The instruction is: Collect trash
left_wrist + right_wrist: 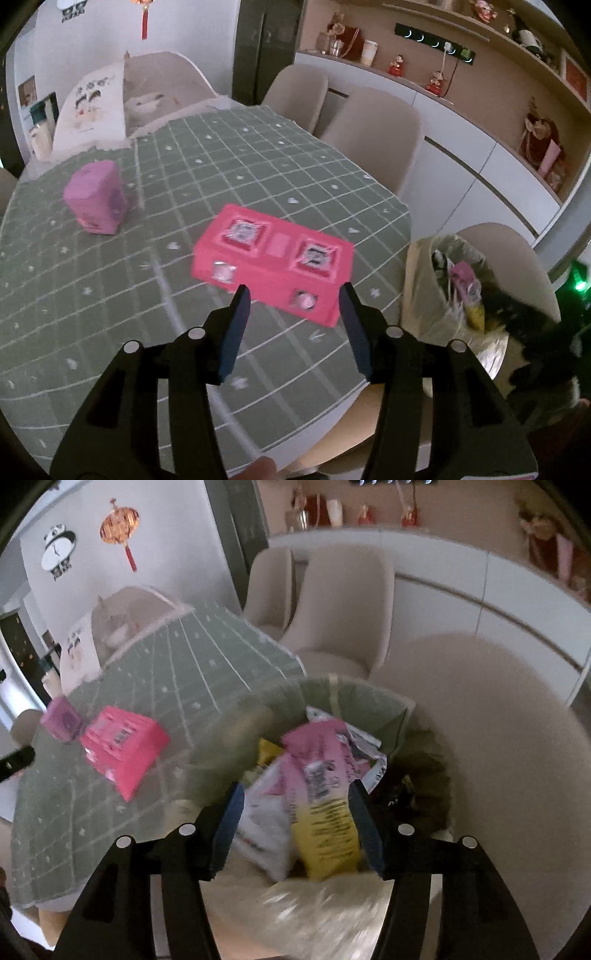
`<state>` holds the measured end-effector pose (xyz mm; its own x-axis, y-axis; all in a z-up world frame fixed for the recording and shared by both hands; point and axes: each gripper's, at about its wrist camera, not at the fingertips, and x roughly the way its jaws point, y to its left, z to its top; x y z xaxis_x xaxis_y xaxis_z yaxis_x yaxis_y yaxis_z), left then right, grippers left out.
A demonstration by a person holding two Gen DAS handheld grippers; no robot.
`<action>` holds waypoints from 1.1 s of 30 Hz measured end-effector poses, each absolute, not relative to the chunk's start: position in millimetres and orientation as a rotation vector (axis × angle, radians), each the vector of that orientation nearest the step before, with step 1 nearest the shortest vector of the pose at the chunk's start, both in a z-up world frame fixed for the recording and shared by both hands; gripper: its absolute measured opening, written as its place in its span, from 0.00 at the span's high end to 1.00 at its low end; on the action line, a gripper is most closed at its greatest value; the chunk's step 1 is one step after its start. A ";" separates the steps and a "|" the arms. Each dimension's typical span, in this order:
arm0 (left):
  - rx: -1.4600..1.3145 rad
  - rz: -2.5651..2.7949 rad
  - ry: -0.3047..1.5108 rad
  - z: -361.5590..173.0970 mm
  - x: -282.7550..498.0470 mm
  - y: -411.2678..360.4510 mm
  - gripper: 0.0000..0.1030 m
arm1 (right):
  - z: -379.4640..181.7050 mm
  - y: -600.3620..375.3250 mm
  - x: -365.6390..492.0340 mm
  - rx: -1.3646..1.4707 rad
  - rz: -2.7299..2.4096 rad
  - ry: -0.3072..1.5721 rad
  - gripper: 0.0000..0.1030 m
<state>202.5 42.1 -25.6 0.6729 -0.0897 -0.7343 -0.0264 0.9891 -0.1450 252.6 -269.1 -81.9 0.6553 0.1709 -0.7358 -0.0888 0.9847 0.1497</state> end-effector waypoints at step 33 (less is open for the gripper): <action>0.018 -0.151 0.546 25.4 -17.3 115.3 0.54 | 20.5 -63.4 -22.5 0.009 0.041 0.534 0.46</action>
<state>-17.3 115.3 25.4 0.8438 -0.1381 -0.5185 0.1475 0.9888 -0.0232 -22.5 -63.4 20.5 0.8600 0.0415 -0.5086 -0.0367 0.9991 0.0194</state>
